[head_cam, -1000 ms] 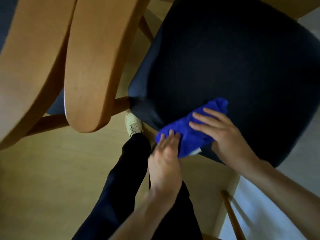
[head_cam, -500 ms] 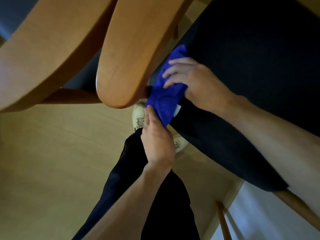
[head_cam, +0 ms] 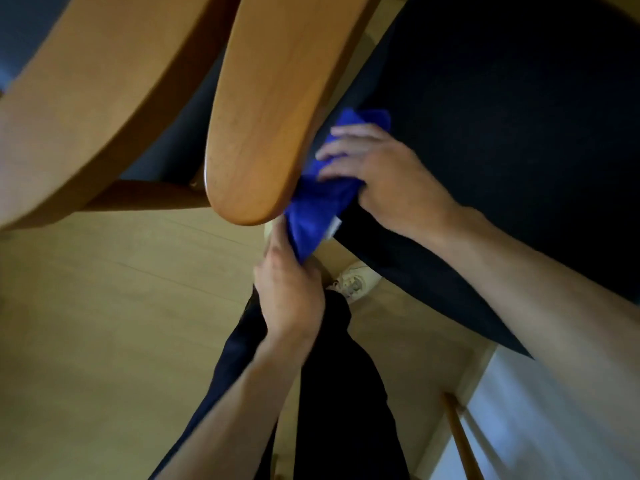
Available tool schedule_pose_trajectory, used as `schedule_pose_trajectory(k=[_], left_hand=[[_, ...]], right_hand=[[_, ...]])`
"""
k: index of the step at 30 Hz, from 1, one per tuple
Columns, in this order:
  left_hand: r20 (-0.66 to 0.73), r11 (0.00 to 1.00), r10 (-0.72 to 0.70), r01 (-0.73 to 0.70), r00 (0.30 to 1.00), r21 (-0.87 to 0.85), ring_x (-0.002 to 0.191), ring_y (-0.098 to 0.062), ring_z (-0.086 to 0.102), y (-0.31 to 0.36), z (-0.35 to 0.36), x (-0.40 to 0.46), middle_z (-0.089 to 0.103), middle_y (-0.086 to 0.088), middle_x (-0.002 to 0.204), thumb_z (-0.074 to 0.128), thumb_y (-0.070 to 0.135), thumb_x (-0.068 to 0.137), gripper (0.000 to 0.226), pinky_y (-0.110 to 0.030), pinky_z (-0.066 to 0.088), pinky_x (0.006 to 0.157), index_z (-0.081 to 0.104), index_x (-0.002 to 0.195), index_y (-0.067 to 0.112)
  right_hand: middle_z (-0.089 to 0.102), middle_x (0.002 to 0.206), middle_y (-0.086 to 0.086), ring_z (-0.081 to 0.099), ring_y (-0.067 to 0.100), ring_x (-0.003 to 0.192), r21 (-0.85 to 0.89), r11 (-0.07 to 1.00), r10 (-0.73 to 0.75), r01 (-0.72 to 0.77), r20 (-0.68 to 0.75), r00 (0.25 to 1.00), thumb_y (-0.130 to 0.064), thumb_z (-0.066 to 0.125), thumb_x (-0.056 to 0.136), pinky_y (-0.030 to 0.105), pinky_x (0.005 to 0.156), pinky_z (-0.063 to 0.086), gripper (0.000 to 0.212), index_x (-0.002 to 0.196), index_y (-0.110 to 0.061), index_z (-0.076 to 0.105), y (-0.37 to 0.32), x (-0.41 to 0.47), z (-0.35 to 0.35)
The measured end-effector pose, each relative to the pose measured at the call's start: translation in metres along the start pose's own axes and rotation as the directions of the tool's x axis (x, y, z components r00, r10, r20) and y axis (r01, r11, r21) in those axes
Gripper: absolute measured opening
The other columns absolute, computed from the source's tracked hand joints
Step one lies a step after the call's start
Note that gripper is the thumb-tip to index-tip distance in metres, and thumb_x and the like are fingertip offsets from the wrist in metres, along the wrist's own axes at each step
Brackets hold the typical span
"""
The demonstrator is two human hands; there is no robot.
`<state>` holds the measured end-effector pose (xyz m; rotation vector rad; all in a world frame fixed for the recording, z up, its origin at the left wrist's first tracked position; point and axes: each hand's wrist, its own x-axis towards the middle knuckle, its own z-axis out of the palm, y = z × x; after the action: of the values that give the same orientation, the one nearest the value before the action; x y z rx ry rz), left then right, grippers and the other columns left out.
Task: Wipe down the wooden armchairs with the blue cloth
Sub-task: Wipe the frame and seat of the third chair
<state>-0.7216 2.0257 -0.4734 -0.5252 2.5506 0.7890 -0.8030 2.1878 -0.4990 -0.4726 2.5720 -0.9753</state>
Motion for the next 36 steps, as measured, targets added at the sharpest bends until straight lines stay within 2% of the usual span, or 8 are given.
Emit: schedule_pose_trajectory(k=[2, 6, 16, 19, 22, 25, 28, 36], left_hand=[[0.033, 0.991, 0.09, -0.092, 0.995, 0.1, 0.093, -0.032, 0.063, -0.001, 0.001, 0.01, 0.066, -0.012, 0.115, 0.051, -0.008, 0.081, 0.055, -0.02, 0.037, 0.072, 0.049, 0.134, 0.011], [0.199, 0.938, 0.186, -0.235, 0.962, 0.257, 0.127, -0.024, 0.053, -0.005, 0.025, -0.01, 0.034, -0.01, 0.155, 0.05, -0.002, 0.09, 0.063, -0.027, 0.043, 0.097, 0.031, 0.149, 0.006], [0.481, 0.954, 0.199, -0.281, 0.854, 0.103, 0.138, -0.019, 0.041, 0.022, 0.082, -0.109, 0.036, -0.007, 0.154, 0.05, 0.005, 0.089, 0.062, -0.032, 0.045, 0.103, 0.034, 0.148, 0.01], [0.562, 0.946, 0.212, -0.313, 0.8, 0.088, 0.123, -0.021, 0.055, 0.029, 0.087, -0.12, 0.046, -0.006, 0.147, 0.051, 0.009, 0.089, 0.058, -0.035, 0.05, 0.094, 0.038, 0.145, 0.012], [0.554, 0.949, 0.241, -0.312, 0.797, 0.037, 0.088, -0.022, 0.067, 0.04, 0.084, -0.132, 0.068, -0.008, 0.108, 0.054, 0.007, 0.087, 0.036, -0.034, 0.054, 0.074, 0.056, 0.123, 0.009], [0.477, 0.973, 0.205, -0.233, 0.855, -0.001, 0.063, -0.013, 0.062, 0.037, 0.074, -0.131, 0.064, 0.001, 0.077, 0.059, 0.003, 0.084, 0.017, -0.023, 0.052, 0.057, 0.059, 0.098, 0.011], [0.332, 0.977, 0.184, -0.209, 0.925, 0.042, 0.057, -0.01, 0.057, 0.019, 0.063, -0.109, 0.063, 0.0, 0.073, 0.063, -0.002, 0.078, 0.022, -0.011, 0.039, 0.052, 0.061, 0.098, 0.007], [0.374, 0.958, 0.19, -0.255, 0.908, 0.134, 0.114, -0.024, 0.062, 0.021, 0.099, -0.127, 0.058, -0.012, 0.135, 0.055, -0.005, 0.081, 0.06, -0.034, 0.054, 0.088, 0.048, 0.14, 0.005]], right_hand=[[0.065, 0.123, 0.001, 0.042, 0.021, 0.135, 0.025, 1.0, -0.003, 0.003, -0.027, 1.0, 0.014, 0.048, 0.08, 0.027, 0.109, 0.034, 0.041, 0.101, -0.01, 0.075, -0.001, 0.018, 0.006], [0.064, 0.127, 0.006, 0.043, 0.026, 0.136, -0.009, 0.999, -0.038, 0.038, 0.0, 0.999, 0.016, 0.05, 0.073, 0.038, 0.112, 0.037, 0.047, 0.105, -0.007, 0.075, 0.021, -0.028, 0.002], [0.067, 0.125, 0.002, 0.05, 0.027, 0.129, -0.1, 0.986, 0.146, -0.13, 0.169, 0.975, 0.027, 0.058, 0.051, 0.044, 0.105, 0.044, 0.065, 0.103, -0.006, 0.077, 0.052, -0.174, -0.027], [0.068, 0.122, 0.006, 0.052, 0.031, 0.127, -0.115, 0.98, 0.181, -0.161, 0.194, 0.964, 0.027, 0.058, 0.052, 0.045, 0.105, 0.045, 0.06, 0.1, -0.004, 0.077, 0.052, -0.193, -0.036], [0.071, 0.112, 0.009, 0.056, 0.036, 0.121, -0.084, 0.989, 0.134, -0.121, 0.167, 0.977, 0.017, 0.058, 0.06, 0.041, 0.102, 0.045, 0.037, 0.086, -0.002, 0.076, 0.044, -0.185, -0.038], [0.071, 0.112, 0.012, 0.054, 0.038, 0.123, -0.033, 0.997, 0.079, -0.075, 0.12, 0.99, 0.018, 0.061, 0.064, 0.043, 0.102, 0.046, 0.032, 0.086, -0.001, 0.075, 0.035, -0.159, -0.03], [0.067, 0.122, 0.012, 0.048, 0.035, 0.131, 0.026, 0.997, 0.066, -0.068, 0.082, 0.994, 0.014, 0.059, 0.078, 0.04, 0.109, 0.04, 0.03, 0.096, -0.002, 0.076, 0.029, -0.136, -0.016], [0.056, 0.14, -0.001, 0.034, 0.019, 0.143, 0.075, 0.97, 0.228, -0.231, 0.04, 0.973, 0.017, 0.046, 0.078, 0.042, 0.112, 0.037, 0.054, 0.116, -0.011, 0.073, 0.053, -0.206, -0.012]])
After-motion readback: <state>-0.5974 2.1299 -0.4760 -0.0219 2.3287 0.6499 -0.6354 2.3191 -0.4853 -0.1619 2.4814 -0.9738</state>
